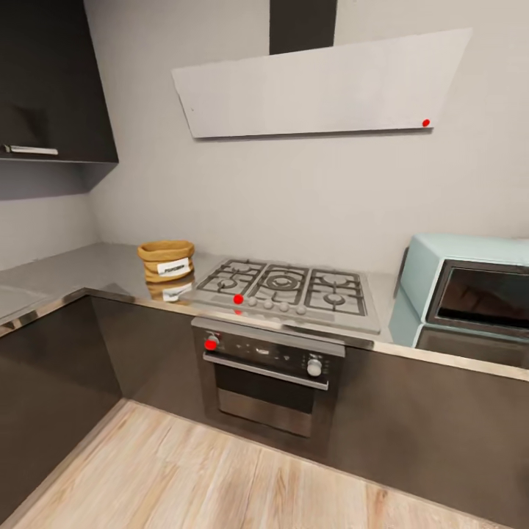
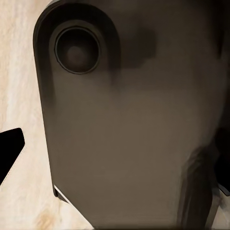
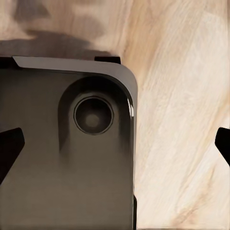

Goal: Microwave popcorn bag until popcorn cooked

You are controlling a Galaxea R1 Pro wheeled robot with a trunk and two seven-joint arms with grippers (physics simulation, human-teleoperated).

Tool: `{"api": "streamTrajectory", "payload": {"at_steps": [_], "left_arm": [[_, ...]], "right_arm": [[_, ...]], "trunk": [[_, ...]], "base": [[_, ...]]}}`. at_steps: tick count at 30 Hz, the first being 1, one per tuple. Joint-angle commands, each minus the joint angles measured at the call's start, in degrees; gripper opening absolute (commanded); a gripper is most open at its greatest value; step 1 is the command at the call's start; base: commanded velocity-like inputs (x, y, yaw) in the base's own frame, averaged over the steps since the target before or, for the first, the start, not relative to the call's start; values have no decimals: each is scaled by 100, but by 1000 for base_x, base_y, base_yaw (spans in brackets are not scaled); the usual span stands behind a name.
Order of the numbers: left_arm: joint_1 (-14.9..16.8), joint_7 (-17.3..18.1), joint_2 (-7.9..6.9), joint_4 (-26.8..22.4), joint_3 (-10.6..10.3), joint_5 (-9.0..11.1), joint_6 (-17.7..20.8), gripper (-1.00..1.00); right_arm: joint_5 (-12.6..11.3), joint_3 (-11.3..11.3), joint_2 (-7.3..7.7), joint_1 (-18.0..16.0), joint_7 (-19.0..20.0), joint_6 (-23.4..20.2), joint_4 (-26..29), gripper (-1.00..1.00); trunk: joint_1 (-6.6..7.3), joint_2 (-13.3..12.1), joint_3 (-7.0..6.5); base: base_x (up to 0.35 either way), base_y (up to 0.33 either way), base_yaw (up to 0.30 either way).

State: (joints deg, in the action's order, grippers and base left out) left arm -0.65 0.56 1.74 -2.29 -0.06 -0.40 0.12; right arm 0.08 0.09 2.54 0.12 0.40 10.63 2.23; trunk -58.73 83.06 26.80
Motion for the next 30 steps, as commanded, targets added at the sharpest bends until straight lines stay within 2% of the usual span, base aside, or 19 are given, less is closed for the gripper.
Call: {"api": "streamTrajectory", "payload": {"at_steps": [1,12,14,16,22,30], "left_arm": [[-5,5,-12,-11,-2,-4,9,100],[-5,-28,-5,5,13,-4,36,100],[-5,-23,-31,8,32,-1,163,100],[-5,-26,-73,4,119,2,250,100],[-5,-29,-184,6,723,13,238,100],[-5,-29,-200,9,796,13,248,100]], "right_arm": [[0,0,1,1,4,9,6,100],[0,0,1,-1,4,9,6,100],[0,0,1,0,4,9,6,100],[0,0,1,1,4,9,6,100],[0,0,1,2,4,9,6,100],[0,0,1,-1,4,9,6,100]], "trunk": [[0,2,3],[0,2,3],[0,2,3],[0,2,3],[0,2,3],[0,2,3]], "base": [[0,0,-297],[0,0,-297],[0,0,-297],[0,0,-297],[0,0,-297],[0,0,-297]]}}
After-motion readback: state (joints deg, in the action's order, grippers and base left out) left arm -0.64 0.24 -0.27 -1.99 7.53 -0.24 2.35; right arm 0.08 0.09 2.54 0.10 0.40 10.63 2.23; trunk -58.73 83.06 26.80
